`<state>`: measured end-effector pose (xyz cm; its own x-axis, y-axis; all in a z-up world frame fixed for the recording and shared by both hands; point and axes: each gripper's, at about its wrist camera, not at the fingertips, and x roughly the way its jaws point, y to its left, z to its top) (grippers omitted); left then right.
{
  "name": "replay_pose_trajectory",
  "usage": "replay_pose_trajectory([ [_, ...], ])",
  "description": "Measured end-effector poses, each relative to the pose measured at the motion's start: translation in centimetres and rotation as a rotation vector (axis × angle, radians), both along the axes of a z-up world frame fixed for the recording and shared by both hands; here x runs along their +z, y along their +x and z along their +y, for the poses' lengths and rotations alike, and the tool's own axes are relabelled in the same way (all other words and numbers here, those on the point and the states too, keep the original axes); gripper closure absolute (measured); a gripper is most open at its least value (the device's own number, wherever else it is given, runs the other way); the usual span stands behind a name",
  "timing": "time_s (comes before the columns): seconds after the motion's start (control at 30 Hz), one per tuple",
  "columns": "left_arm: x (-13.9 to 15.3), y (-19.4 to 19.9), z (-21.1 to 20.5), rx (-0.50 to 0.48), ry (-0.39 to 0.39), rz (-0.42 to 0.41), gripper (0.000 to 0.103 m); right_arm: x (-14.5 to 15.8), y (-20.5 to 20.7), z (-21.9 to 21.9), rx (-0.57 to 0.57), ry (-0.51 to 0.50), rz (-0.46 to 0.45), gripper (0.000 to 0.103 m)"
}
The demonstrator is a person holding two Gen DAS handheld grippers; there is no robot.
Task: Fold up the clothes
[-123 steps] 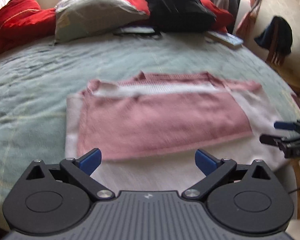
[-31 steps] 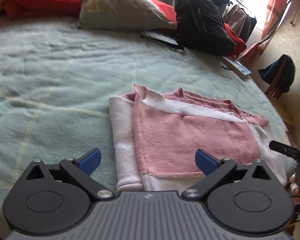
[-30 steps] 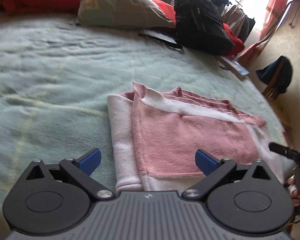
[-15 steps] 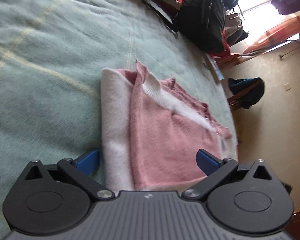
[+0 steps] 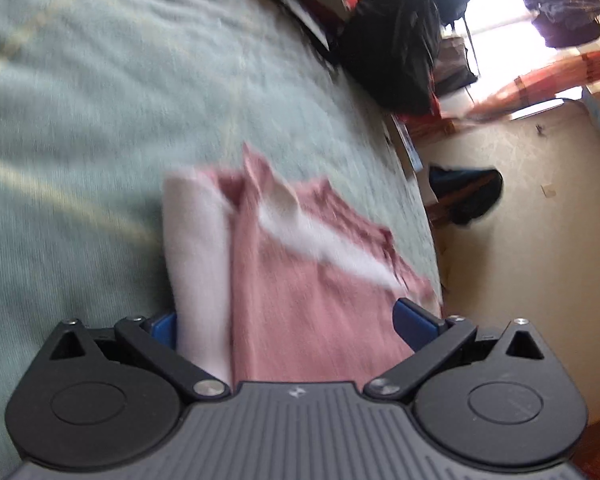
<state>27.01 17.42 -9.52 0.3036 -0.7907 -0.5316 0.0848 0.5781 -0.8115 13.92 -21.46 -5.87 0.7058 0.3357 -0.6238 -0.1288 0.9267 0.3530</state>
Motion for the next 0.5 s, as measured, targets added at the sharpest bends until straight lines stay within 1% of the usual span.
replay_pose_trajectory([
  [0.1, -0.1, -1.4, -0.3, -0.094, -0.035, 0.029, 0.001, -0.1, 0.2, 0.4, 0.024, -0.004, 0.004, 0.000],
  [0.2, -0.5, -1.5, -0.6, -0.140, -0.031, 0.029, 0.001, -0.3, 0.4, 0.9, 0.039, -0.021, 0.015, 0.000],
  [0.3, -1.1, -0.2, -0.5, -0.125, -0.066, 0.047, 0.001, -0.2, 0.3, 1.1, 0.048, -0.026, 0.011, 0.000],
  [0.43, -1.4, 2.1, -1.7, -0.088, -0.080, 0.078, 0.001, 0.4, -0.1, 1.1, 0.042, -0.035, -0.004, 0.000],
  [0.5, -1.2, 2.0, -2.2, -0.116, -0.070, 0.061, 0.001, 0.5, 0.0, 1.1, 0.036, -0.032, -0.004, 0.000],
])
